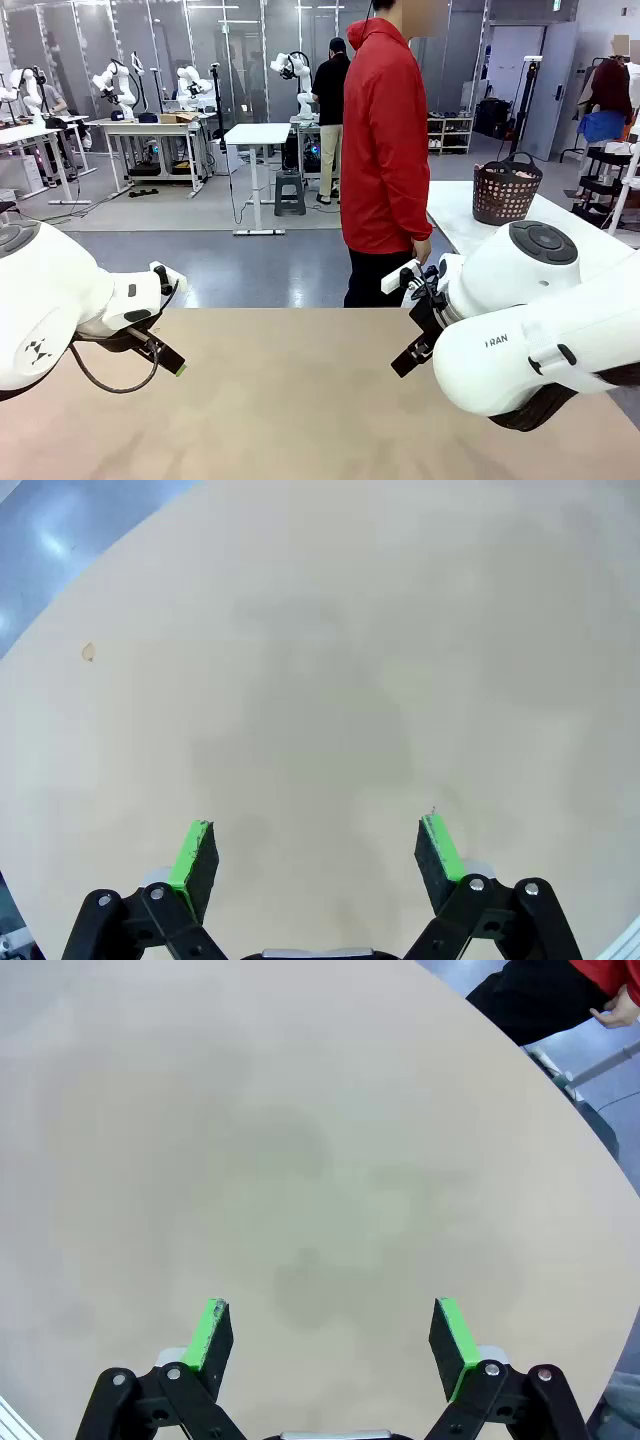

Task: Fold the towel.
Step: Grab the top end of the 100 cm Hotel Towel extended by the human.

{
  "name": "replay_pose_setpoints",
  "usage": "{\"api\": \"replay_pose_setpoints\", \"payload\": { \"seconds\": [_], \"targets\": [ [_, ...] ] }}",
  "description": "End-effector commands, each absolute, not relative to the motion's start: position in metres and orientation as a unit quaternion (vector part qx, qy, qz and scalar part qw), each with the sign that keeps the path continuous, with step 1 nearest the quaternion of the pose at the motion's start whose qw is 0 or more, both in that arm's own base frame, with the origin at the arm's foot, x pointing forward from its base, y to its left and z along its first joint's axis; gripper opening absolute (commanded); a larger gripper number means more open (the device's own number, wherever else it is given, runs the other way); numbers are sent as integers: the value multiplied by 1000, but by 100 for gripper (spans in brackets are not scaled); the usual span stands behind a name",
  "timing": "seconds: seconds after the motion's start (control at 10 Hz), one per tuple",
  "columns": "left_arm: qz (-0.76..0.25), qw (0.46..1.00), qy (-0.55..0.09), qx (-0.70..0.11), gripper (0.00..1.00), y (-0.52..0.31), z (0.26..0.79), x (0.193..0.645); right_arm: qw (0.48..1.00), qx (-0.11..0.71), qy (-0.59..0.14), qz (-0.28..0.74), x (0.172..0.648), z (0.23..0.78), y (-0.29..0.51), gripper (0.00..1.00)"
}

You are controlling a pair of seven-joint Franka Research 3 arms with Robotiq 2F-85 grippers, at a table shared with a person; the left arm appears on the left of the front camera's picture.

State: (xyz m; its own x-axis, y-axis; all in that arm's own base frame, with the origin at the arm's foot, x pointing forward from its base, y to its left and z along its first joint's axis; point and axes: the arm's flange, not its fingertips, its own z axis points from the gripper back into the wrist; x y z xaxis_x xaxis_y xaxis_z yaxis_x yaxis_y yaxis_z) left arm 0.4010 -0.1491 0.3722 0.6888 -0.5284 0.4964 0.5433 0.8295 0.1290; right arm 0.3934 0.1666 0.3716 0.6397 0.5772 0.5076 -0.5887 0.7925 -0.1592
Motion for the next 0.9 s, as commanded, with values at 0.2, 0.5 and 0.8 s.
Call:
{"api": "replay_pose_setpoints", "payload": {
  "seconds": [0.2, 0.5, 0.8],
  "targets": [
    [-292, 919, -266, -14, 100, -149, 372, 401, 905, 10, -277, 322, 393, 372, 167, 100],
    [-292, 919, -266, -14, 100, -149, 372, 401, 905, 10, -277, 322, 393, 372, 167, 100],
    [-292, 919, -266, -14, 100, -149, 372, 401, 905, 10, -277, 322, 393, 372, 167, 100]
  ]
}}
